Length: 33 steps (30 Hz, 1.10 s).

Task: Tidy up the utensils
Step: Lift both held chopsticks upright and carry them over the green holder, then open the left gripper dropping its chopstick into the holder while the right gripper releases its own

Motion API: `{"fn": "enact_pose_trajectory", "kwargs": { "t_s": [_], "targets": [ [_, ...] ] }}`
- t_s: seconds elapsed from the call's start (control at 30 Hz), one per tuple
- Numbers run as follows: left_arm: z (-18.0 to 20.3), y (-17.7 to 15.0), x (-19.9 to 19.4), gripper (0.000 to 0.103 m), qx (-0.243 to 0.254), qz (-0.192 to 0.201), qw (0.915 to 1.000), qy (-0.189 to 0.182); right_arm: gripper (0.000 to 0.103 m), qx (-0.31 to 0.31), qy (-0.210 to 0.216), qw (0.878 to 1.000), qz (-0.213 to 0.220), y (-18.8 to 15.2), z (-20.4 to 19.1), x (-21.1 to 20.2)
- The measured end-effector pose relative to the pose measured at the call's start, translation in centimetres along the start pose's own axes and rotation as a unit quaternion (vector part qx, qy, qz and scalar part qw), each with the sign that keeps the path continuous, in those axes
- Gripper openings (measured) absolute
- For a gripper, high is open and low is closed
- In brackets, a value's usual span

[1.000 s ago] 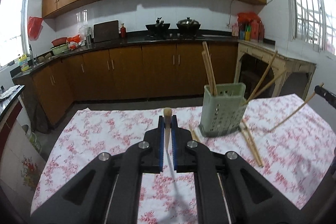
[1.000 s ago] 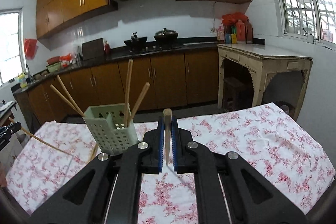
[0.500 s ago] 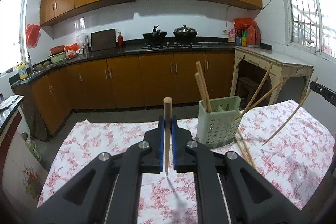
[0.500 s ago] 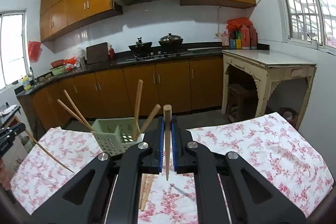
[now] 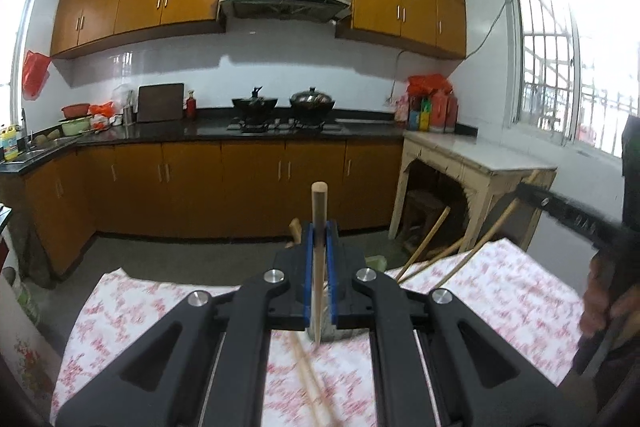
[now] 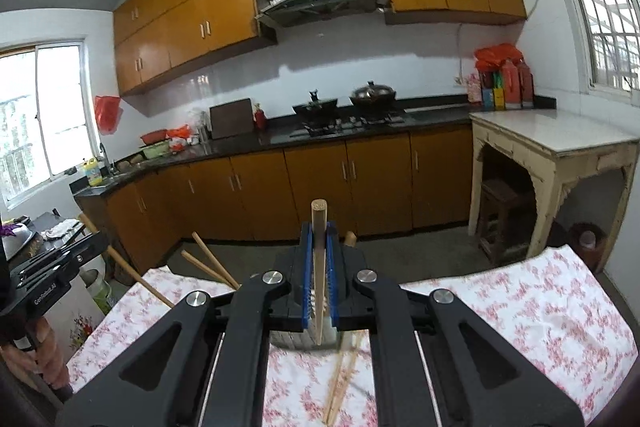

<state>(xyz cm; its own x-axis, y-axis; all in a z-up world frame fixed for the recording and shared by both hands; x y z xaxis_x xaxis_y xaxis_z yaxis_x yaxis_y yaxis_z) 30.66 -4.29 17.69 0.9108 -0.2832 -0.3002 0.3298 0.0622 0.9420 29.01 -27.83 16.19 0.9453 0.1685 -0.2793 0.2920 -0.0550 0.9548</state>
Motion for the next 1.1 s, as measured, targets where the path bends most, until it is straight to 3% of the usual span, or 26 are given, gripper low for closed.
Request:
{"fn": "enact_pose_trajectory", "kwargs": {
  "t_s": [0.3, 0.57, 0.8, 1.1],
  "targets": [
    [2.5, 5.3, 2.6, 0.007, -0.019, 0.048, 0.9986, 0.007, 0.007, -0.017, -0.003, 1.0, 0.025, 3.0, -1.4, 2.4],
    [2.7, 7.2, 6.7, 0.007, -0.026, 0.079, 0.9955, 0.045, 0.007, -0.005, -0.005, 1.0, 0.002, 2.0, -0.7, 6.2],
    [1.3, 4.4, 11.2, 0.007, -0.043, 0.035, 0.9973, 0.049, 0.007, 0.015, 0.001, 0.999, -0.038, -0.6, 0.2, 9.0],
    [-0.3, 1.2, 13.9, 0.008, -0.044, -0.008, 0.9976, 0.054, 0.007, 0.022, 0.007, 0.997, -0.071, -2.6, 0.1, 10.7]
  ]
}}
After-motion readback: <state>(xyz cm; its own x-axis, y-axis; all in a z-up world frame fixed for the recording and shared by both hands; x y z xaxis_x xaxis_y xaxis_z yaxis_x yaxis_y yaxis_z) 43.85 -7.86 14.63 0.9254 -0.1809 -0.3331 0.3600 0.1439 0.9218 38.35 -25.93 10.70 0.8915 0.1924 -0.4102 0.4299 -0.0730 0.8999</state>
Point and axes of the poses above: each gripper's, at about its wrist camera, not at the fingertips, and x roughly the way its jaws point, z to its right, y to its top, the point moved 7 cm from there along x, roughly the way its jaws point, and after that the axes turned 5 degrees about -x, right-handed, at the moved point
